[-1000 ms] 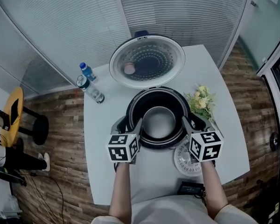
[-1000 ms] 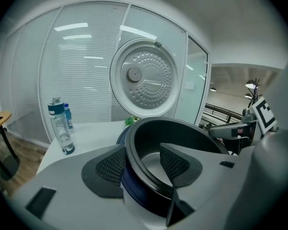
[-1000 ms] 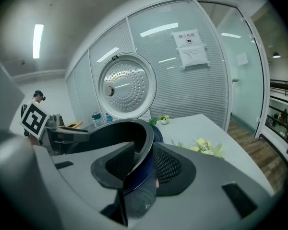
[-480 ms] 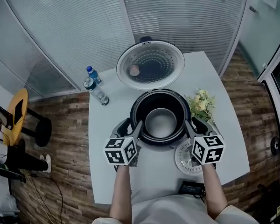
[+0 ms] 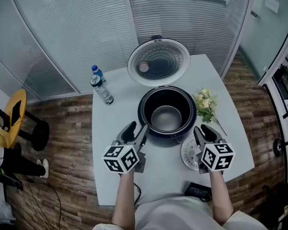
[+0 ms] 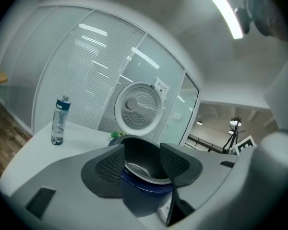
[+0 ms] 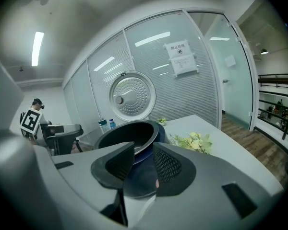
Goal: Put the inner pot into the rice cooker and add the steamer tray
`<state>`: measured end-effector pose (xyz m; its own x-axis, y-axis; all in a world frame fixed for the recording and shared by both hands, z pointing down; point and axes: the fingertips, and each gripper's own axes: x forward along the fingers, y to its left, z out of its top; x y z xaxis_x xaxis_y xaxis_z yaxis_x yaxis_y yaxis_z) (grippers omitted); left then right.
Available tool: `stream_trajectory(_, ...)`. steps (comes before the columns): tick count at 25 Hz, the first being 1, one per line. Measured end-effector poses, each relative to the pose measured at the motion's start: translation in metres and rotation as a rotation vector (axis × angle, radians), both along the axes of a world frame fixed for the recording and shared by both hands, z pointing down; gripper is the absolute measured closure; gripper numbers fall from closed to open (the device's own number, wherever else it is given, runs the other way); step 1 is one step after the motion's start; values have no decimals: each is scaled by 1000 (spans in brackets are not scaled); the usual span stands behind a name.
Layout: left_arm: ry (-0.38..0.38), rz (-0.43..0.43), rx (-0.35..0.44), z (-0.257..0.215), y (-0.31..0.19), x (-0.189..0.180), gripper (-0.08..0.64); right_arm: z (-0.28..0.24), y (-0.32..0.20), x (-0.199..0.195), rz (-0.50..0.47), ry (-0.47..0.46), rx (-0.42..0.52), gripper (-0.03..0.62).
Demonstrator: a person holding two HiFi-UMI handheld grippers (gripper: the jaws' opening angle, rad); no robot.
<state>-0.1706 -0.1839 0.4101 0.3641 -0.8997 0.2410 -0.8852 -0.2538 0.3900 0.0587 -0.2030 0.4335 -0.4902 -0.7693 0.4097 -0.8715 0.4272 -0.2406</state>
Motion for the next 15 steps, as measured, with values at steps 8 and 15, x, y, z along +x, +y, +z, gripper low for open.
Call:
stream_trajectory(8, 137, 82, 17, -10, 48, 0, 336, -9, 60, 0, 73, -8, -12, 460)
stream_trajectory(15, 108, 180, -3, 1, 83, 20, 330, -10, 107, 5, 121, 9, -18, 460)
